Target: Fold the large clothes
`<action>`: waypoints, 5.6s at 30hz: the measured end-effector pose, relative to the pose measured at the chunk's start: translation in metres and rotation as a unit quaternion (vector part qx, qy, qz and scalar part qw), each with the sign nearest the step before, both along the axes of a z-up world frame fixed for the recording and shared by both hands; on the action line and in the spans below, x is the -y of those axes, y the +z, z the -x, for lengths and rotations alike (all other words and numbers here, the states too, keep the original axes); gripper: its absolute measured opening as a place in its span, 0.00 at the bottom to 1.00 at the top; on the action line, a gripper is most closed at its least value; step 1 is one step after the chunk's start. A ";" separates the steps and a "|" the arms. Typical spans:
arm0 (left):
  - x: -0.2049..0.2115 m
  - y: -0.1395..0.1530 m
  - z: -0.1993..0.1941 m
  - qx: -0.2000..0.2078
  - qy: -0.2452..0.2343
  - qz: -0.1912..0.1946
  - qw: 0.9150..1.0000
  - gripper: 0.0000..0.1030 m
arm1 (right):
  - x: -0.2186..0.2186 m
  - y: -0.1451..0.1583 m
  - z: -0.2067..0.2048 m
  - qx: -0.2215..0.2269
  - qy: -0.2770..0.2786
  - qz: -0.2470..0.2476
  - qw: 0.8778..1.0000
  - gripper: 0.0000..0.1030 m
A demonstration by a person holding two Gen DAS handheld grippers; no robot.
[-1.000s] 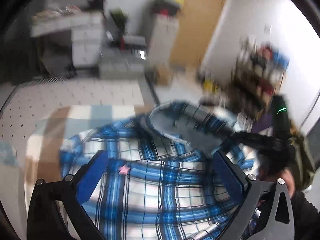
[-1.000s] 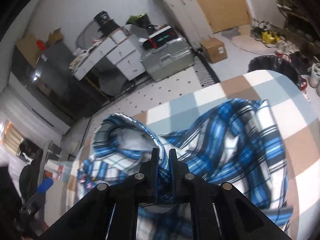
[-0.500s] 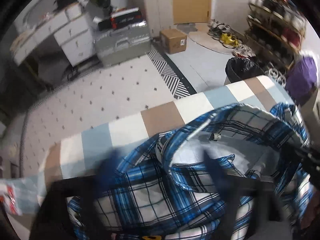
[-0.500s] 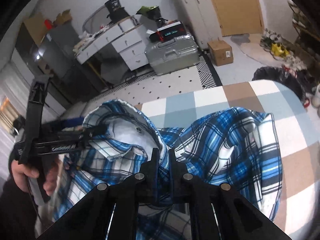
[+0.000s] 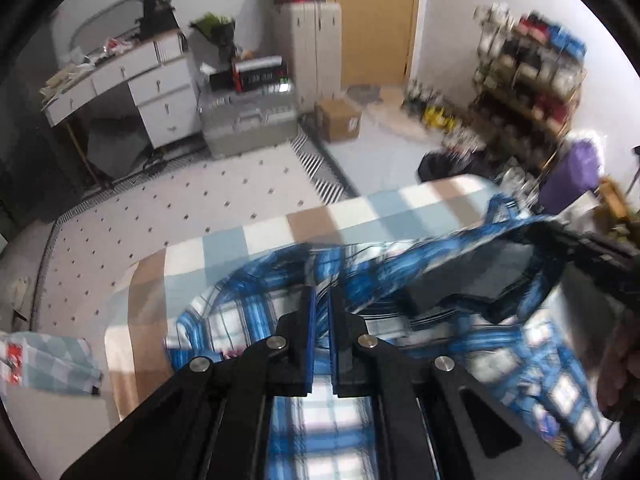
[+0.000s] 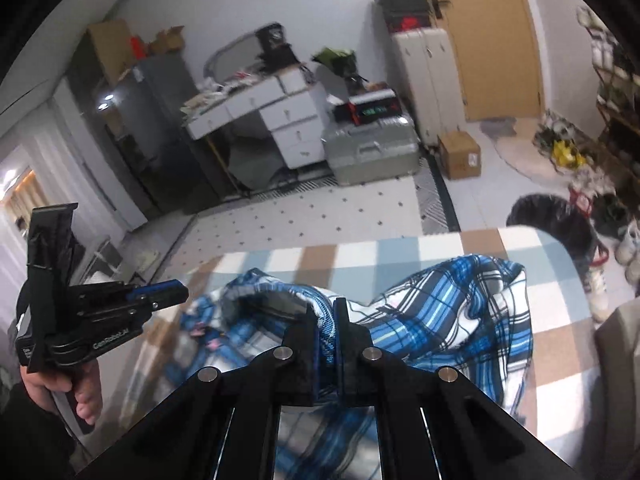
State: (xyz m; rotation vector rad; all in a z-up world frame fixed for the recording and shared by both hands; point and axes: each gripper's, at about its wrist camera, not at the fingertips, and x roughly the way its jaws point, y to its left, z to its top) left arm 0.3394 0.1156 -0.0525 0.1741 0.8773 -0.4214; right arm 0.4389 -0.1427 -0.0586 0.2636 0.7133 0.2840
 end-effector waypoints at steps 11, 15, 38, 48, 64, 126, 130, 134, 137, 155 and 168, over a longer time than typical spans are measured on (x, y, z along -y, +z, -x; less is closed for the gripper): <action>0.020 -0.049 -0.018 -0.002 0.051 -0.025 0.998 0.79 | -0.006 0.003 0.016 -0.011 -0.008 0.005 1.000 0.05; 0.034 -0.073 -0.048 -0.007 0.052 -0.073 0.996 0.79 | -0.006 0.004 0.009 -0.003 0.005 0.009 1.000 0.05; -0.015 -0.036 0.146 0.035 0.050 0.039 0.997 0.00 | 0.011 -0.013 0.145 0.000 0.023 -0.076 0.997 0.05; -0.010 -0.117 0.190 -0.066 0.048 0.060 0.995 0.00 | 0.024 -0.132 0.197 -0.142 -0.026 -0.123 0.982 0.08; 0.012 -0.122 0.196 -0.057 0.008 0.055 0.997 0.01 | 0.089 -0.083 0.184 -0.074 -0.113 -0.108 0.985 0.68; -0.179 -0.102 0.104 -0.168 0.183 0.128 0.960 0.30 | -0.044 -0.143 0.126 -0.159 0.031 0.099 0.982 0.58; -0.180 -0.047 0.114 -0.078 0.196 0.076 0.974 0.50 | -0.049 -0.131 0.142 -0.151 0.066 0.165 0.972 0.57; -0.138 0.003 0.129 0.040 0.123 0.050 0.990 0.50 | -0.047 -0.086 0.139 -0.102 0.052 0.175 0.978 0.60; -0.092 -0.006 0.116 0.029 0.035 0.031 0.999 0.56 | -0.049 -0.050 0.119 -0.055 0.043 0.150 0.986 0.64; -0.085 -0.100 0.080 -0.113 0.055 0.017 0.992 0.56 | -0.014 -0.127 0.032 -0.174 0.019 0.219 0.960 0.64; -0.083 -0.129 0.089 -0.068 0.059 0.026 0.996 0.70 | -0.153 -0.145 0.002 -0.153 0.121 0.206 0.959 0.67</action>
